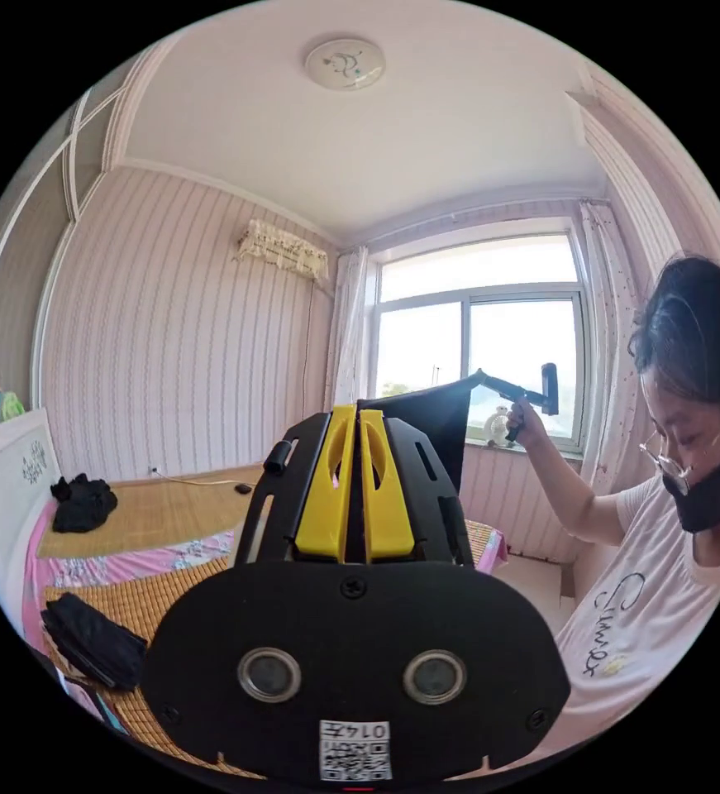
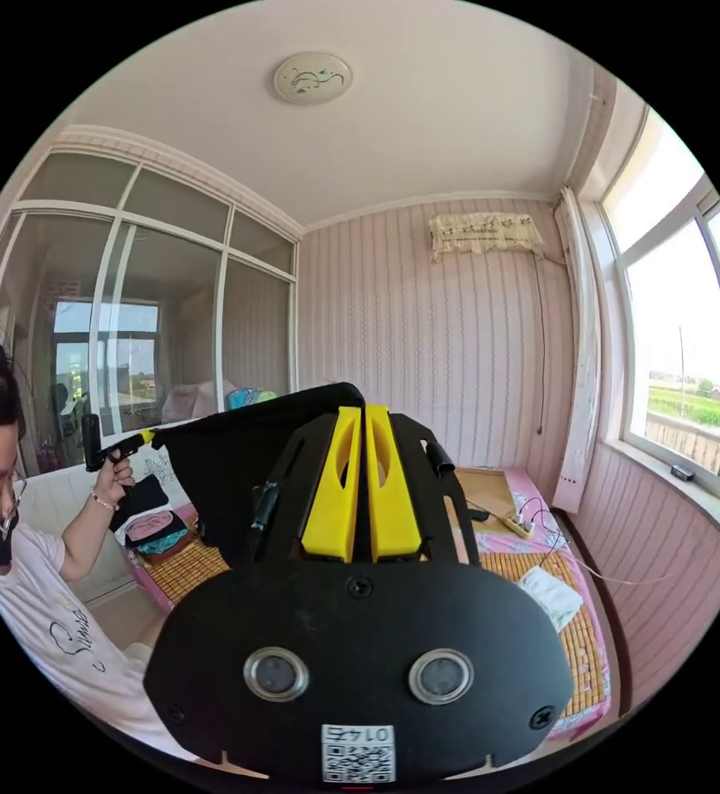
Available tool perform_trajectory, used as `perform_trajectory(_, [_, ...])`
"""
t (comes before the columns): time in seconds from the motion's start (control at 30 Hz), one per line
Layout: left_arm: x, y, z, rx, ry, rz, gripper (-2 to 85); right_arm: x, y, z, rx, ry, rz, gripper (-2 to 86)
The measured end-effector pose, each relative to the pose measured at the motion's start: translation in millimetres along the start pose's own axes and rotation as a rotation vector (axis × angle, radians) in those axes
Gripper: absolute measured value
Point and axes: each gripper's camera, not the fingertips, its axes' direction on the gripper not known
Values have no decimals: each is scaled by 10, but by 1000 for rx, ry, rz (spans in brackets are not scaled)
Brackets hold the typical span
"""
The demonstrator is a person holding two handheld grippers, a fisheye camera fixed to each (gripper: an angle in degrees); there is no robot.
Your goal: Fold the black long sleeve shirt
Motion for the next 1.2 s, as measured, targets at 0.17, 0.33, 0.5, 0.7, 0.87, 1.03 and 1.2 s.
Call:
perform_trajectory(0.17, [155, -463, -226, 9, -90, 12, -10, -116, -382, -83, -70, 50, -60, 1])
perform_trajectory(0.33, [357, -580, -436, 20, -109, 41, -10, -158, -402, -216, -66, 32, -71, 1])
perform_trajectory(0.5, [571, -553, -689, -14, -106, 72, -10, -161, -246, -325, -91, -76, -56, 0])
perform_trajectory(0.7, [512, -710, -852, 9, -93, 65, -10, -35, -236, -234, -74, -230, -33, 0])
perform_trajectory(0.87, [-10, -668, -151, -135, -201, -26, -10, 139, -160, 856, -240, -115, -47, 0])
perform_trajectory(1.03, [-791, -398, 951, -396, -401, -165, -10, 471, 235, 2871, -539, 37, 37, 0])
perform_trajectory(1.2, [-859, -820, 1062, -204, -448, -50, -10, 469, -212, 3168, -304, 51, 14, 0])
